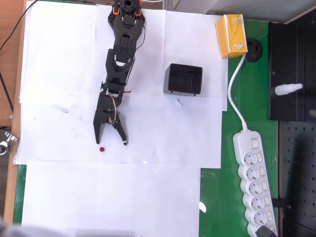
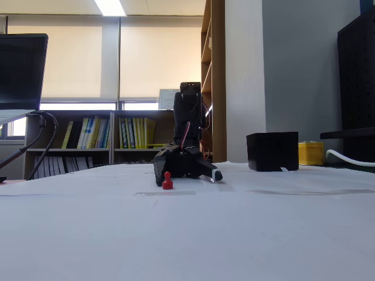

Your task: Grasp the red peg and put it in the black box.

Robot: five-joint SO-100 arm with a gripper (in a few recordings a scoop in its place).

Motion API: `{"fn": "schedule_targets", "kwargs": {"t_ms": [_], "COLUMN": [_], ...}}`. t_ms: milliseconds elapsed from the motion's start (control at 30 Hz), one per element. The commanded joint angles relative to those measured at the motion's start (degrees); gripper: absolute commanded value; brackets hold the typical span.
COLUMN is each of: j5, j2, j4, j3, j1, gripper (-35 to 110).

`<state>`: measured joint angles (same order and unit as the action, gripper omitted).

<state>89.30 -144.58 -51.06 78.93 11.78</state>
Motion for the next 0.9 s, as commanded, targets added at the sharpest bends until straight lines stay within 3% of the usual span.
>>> {"fn": "schedule_targets", "kwargs": {"t_ms": [0,867], "j5": [0.3,-0.2], "j2": [0.2,-3.3], "j4": [-0.7,-0.5], "j3": [3.6,9.3], "j1": [1.1,1.8], "gripper": [43,43]}}
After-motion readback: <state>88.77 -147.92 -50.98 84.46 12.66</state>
